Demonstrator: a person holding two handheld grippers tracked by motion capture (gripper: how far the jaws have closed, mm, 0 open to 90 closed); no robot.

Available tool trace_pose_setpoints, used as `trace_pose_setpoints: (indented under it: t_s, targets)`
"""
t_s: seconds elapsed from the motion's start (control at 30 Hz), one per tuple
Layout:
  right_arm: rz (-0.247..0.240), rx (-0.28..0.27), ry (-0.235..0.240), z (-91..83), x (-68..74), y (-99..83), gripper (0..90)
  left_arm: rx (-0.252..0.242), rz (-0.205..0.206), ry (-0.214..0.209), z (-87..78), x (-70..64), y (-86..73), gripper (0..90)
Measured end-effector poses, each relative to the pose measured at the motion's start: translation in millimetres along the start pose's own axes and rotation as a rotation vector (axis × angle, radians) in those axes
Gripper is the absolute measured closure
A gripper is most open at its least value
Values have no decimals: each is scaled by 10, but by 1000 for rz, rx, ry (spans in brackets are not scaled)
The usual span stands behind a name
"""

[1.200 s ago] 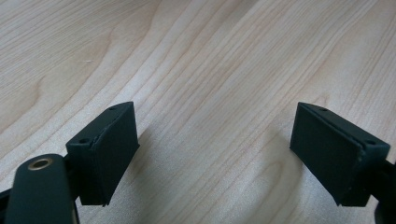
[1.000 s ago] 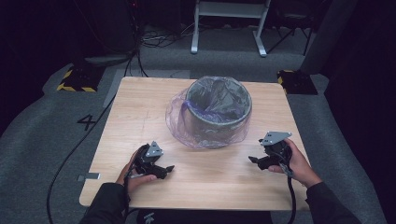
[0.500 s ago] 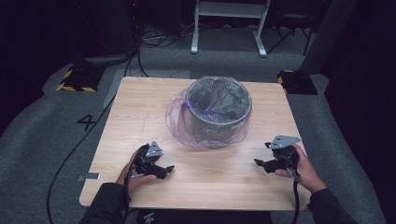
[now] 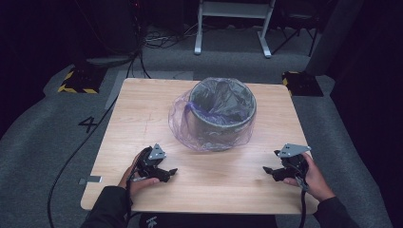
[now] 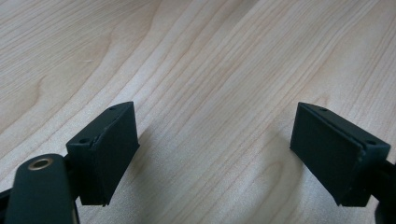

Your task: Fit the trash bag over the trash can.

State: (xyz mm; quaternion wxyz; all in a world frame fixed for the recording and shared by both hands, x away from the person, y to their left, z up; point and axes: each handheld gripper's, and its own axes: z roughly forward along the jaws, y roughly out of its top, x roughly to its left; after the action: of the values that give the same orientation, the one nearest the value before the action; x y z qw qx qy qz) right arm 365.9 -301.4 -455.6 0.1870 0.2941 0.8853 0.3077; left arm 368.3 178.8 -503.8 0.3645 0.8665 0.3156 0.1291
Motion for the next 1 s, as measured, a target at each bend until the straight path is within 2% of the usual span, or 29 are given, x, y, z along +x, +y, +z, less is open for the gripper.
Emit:
trace_pose_setpoints:
  t_s: [0.2,1.0]
  targets:
    - [-1,12,-11,10,29,-101,208,0,0,0,0,0,0,146]
    - [98,-2,-42,1,14,-530,206,0,0,0,0,0,0,146]
